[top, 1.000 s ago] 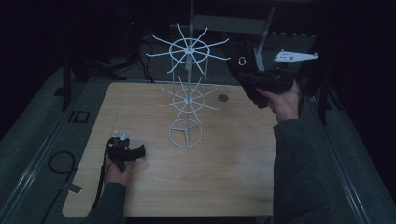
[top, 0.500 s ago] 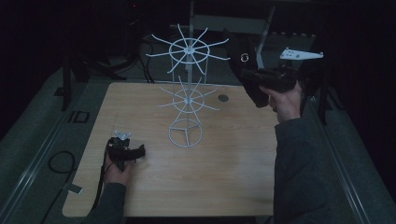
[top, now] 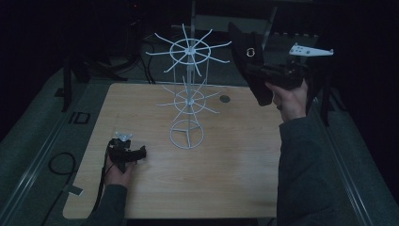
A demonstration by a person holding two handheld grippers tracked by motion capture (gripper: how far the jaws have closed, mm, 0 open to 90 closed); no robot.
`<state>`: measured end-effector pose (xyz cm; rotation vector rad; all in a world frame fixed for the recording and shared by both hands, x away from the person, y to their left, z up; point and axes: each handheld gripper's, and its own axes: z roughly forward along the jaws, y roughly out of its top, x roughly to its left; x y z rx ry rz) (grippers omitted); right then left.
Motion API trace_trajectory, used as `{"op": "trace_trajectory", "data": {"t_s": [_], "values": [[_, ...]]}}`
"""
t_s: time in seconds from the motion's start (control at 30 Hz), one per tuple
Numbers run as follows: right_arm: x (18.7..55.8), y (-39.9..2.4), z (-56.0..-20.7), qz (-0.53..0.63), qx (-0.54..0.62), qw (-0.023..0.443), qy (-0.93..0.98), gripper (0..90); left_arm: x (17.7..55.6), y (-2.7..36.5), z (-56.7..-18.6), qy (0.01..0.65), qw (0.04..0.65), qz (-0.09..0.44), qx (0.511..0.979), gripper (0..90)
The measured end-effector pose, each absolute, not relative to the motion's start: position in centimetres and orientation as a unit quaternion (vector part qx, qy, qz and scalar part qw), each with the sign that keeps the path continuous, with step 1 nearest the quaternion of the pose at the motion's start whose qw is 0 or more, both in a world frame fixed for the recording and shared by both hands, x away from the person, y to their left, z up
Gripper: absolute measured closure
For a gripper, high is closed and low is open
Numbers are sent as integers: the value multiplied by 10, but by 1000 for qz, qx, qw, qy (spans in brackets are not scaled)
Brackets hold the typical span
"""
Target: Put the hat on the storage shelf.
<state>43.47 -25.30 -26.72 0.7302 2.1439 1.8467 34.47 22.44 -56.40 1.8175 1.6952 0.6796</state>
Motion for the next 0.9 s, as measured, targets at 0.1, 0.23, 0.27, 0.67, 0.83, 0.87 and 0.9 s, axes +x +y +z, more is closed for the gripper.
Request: {"op": "trace_trajectory", "data": {"t_s": [0.1, 0.23, 0.27, 0.67, 0.83, 0.87, 0.9], "values": [[434, -255, -265, 636, 246, 108, 724, 757, 345, 224, -564, 632, 279, 253, 677, 103], [433, -256, -260, 643, 243, 109, 718, 757, 345, 224, -564, 632, 278, 253, 678, 103], [433, -256, -258, 644, 241, 109, 718, 757, 345, 224, -564, 632, 278, 253, 678, 103], [428, -250, -246, 651, 223, 114, 716, 757, 345, 224, -564, 631, 278, 254, 678, 103], [425, -248, -242, 654, 212, 115, 717, 757, 345, 224, -564, 631, 278, 253, 678, 103], [424, -247, -241, 655, 210, 117, 716, 757, 345, 224, -564, 632, 278, 253, 678, 103], [424, -246, -240, 656, 208, 117, 716, 756, 345, 224, -564, 632, 278, 253, 678, 103]]}}
